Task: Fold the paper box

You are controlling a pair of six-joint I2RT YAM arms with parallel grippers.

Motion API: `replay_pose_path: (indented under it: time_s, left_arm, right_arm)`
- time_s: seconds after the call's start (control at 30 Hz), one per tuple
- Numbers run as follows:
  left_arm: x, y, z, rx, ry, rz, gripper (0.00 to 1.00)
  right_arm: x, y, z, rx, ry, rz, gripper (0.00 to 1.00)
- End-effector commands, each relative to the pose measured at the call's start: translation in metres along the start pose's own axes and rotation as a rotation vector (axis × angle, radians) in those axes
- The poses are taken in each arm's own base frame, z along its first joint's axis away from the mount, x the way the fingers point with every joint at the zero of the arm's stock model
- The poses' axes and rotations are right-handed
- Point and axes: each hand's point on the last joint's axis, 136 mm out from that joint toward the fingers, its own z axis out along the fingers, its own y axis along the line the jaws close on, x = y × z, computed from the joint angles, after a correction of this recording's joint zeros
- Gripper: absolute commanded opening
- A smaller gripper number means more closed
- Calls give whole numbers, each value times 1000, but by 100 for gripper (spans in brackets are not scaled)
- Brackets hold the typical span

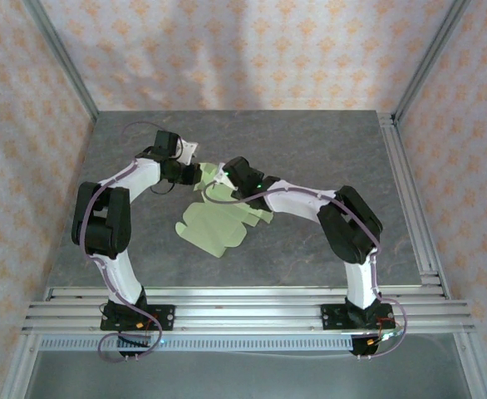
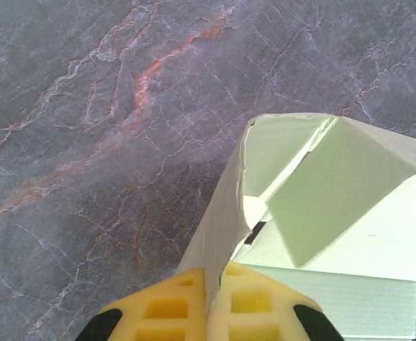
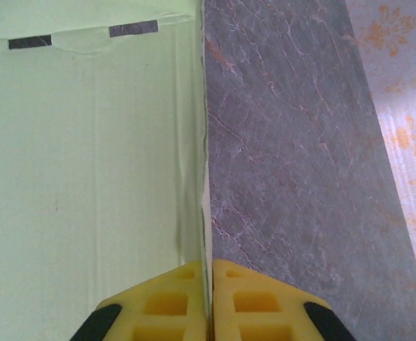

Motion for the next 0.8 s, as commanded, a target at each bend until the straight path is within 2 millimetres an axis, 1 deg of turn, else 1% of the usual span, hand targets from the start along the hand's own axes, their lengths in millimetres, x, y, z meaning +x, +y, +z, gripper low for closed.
replay_pose_path:
  time_s: [0.0,0.03,0.07,0.1,0.17,0.3,0.47,0.53,0.6,0.63,0.7,0.77]
  left_arm:
    - [2,-8,-5,20,9,21,5]
    - [2,-8,-5,20,10,24,5]
    - [3,-8,-5,19,12,27,5]
    - [4,-8,-4,19,15,30,4]
    - [4,-9,-5,21,16,35,4]
    - [5,-9,-4,24,23,41,2]
    - [7,-11,-3,38,32,46,0]
    - [7,-11,-4,40,32,48,0]
    - [7,-12,-4,43,35,50,0]
    - [7,-12,-4,44,34,52,0]
    - [8,-13,-4,48,38,55,0]
    - [8,-13,-4,53,42,58,0]
  right_arm:
    - [-14,-7,-12,-41,-39,69,23]
    - [-15,-7,-12,-50,-43,76,29]
    - [-16,-7,-13,-57,-47,82,33]
    - [-17,-8,-13,-61,-49,87,36]
    - [-18,-10,-13,-71,-57,100,38]
    - [-19,-16,-13,-77,-62,105,38]
    - [-15,-22,-7,-30,-36,15,37]
    - [-12,-22,-3,-14,-24,-21,35]
    - [-11,-23,0,-1,-12,-42,28]
    - [-10,-23,2,3,-8,-54,27]
    - [-9,-24,7,20,3,-76,27]
    - [-8,-29,9,40,10,-78,30]
